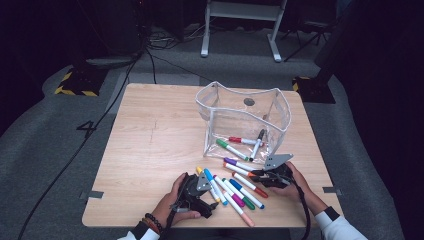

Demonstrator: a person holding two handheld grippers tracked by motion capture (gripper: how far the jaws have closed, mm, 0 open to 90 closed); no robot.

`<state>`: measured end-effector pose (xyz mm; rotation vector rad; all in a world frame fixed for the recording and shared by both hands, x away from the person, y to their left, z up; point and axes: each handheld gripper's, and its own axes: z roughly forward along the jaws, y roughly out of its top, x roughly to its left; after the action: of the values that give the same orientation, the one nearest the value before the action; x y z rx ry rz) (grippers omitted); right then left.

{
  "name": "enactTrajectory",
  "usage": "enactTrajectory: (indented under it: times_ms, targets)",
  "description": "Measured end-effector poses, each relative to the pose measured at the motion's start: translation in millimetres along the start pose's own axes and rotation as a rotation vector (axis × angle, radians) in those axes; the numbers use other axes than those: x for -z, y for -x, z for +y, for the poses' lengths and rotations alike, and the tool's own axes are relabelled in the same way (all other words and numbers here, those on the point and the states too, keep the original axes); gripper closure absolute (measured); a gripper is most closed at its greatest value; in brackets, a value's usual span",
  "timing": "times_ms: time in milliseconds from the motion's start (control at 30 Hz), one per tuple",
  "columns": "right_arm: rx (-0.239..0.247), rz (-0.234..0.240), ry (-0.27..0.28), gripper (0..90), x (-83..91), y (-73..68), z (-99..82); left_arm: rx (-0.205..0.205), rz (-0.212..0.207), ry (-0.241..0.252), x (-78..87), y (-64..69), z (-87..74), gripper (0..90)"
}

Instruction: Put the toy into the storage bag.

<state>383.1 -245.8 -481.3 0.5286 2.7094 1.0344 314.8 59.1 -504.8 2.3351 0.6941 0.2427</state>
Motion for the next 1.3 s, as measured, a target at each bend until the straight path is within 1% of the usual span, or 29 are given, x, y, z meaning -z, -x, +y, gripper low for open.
enactTrajectory:
  times_ms: [33, 233, 367, 500, 700, 833, 900, 967, 1067, 1100, 1267, 1300]
  targets:
    - [-0.004, -0.002, 0.008, 75.4, 2.1, 0.0, 0.7, 0.002, 0.000, 0.001, -0.2, 0.1, 0.1, 0.5]
    - [0.005, -0.007, 0.053, 75.5, 16.8, -1.6, 6.3, 0.003, 0.000, 0.001, -0.3, 0.3, 0.2, 0.5]
    - [0.015, 0.006, 0.086, 75.4, 31.2, -4.0, 12.3, 0.003, 0.000, 0.001, -0.3, 0.2, 0.2, 0.4]
    - [0.036, 0.012, 0.116, 75.4, 46.7, -6.4, 19.2, 0.003, 0.000, 0.001, -0.3, 0.3, 0.2, 0.5]
    - [0.071, 0.006, 0.143, 75.4, 70.4, -10.8, 32.7, 0.003, -0.001, 0.001, -0.3, 0.2, 0.2, 0.5]
    - [0.102, -0.005, 0.163, 75.4, 88.8, -13.5, 44.1, 0.003, 0.000, 0.001, -0.3, 0.3, 0.2, 0.5]
    - [0.111, 0.004, 0.181, 75.4, 98.9, -13.2, 50.5, 0.003, -0.001, 0.001, -0.3, 0.3, 0.2, 0.5]
    - [0.126, -0.005, 0.190, 75.4, 108.6, -12.7, 58.3, 0.003, 0.000, 0.001, -0.3, 0.3, 0.2, 0.5]
    - [0.158, -0.009, 0.202, 75.4, 120.8, -12.3, 70.7, 0.003, 0.000, 0.001, -0.3, 0.2, 0.2, 0.5]
    - [0.159, -0.003, 0.210, 75.4, 124.0, -11.4, 74.6, 0.003, 0.000, 0.000, -0.3, 0.2, 0.2, 0.5]
    - [0.179, -0.030, 0.225, 75.4, 137.8, -4.3, 93.3, 0.003, -0.001, 0.001, -0.3, 0.3, 0.2, 0.5]
    - [0.174, -0.030, 0.231, 75.4, 140.6, -1.6, 97.3, 0.003, -0.001, 0.001, -0.3, 0.2, 0.2, 0.5]
